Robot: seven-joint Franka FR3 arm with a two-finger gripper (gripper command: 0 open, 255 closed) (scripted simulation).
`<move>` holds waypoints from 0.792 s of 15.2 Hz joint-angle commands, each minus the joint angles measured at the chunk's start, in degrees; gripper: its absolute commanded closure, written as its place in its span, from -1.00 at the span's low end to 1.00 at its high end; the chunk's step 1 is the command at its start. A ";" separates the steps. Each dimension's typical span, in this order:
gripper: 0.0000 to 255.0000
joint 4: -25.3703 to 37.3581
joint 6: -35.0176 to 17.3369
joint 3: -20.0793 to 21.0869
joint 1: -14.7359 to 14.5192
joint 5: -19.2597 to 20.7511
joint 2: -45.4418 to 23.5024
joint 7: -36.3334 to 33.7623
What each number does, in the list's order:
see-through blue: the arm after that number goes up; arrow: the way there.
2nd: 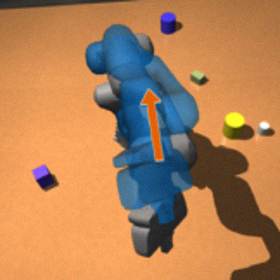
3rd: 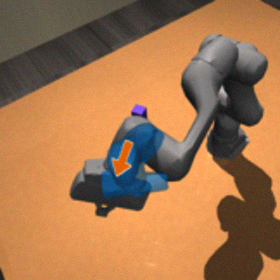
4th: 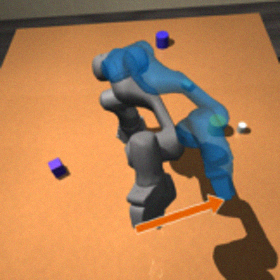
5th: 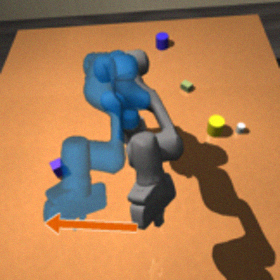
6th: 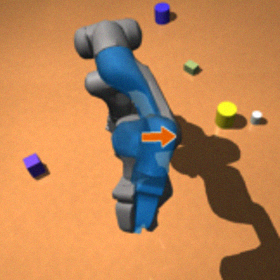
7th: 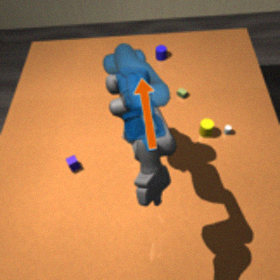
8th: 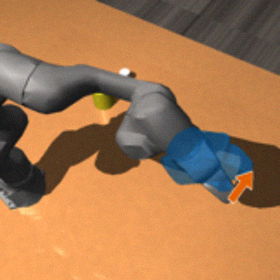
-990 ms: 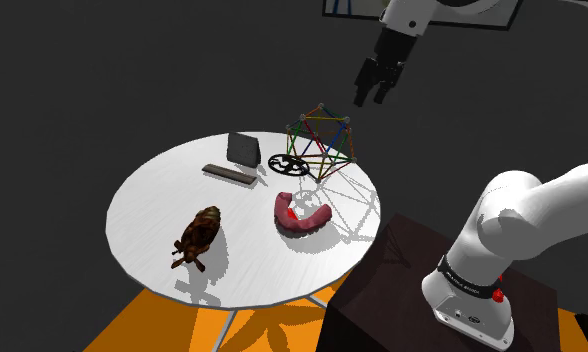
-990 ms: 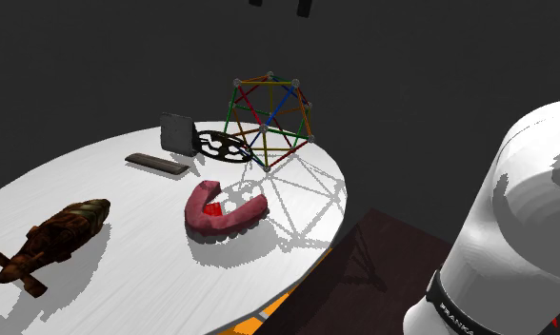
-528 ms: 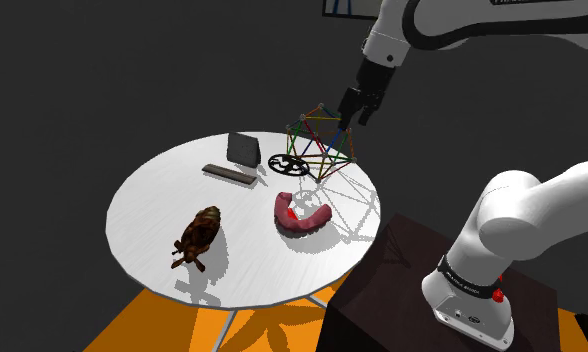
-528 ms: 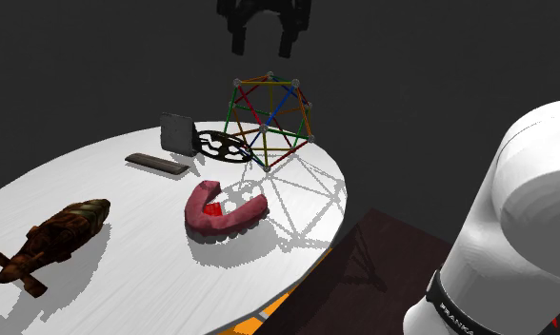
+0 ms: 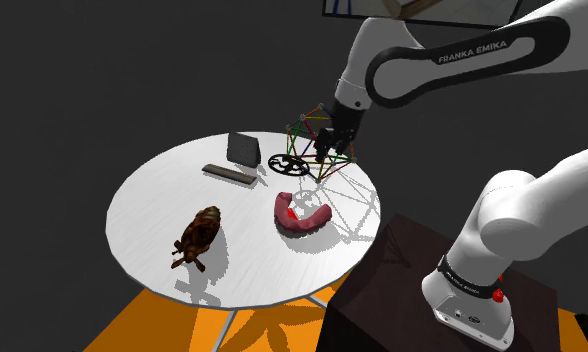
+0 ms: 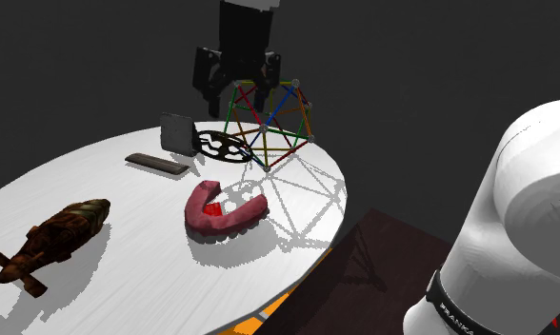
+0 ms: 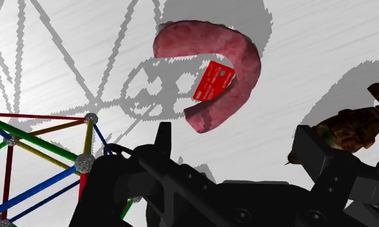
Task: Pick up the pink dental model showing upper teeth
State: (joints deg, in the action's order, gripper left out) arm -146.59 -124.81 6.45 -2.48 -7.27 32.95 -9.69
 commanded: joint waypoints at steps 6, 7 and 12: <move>-1.00 -2.94 -15.35 4.28 -0.74 0.18 -11.86 -3.12; -1.00 -3.02 -17.52 4.90 -0.72 0.48 -13.92 -3.70; -1.00 -2.04 -27.89 7.97 0.09 4.27 -25.19 -8.08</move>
State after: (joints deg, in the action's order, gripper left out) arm -149.29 -150.19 13.67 -2.67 -4.22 10.82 -16.47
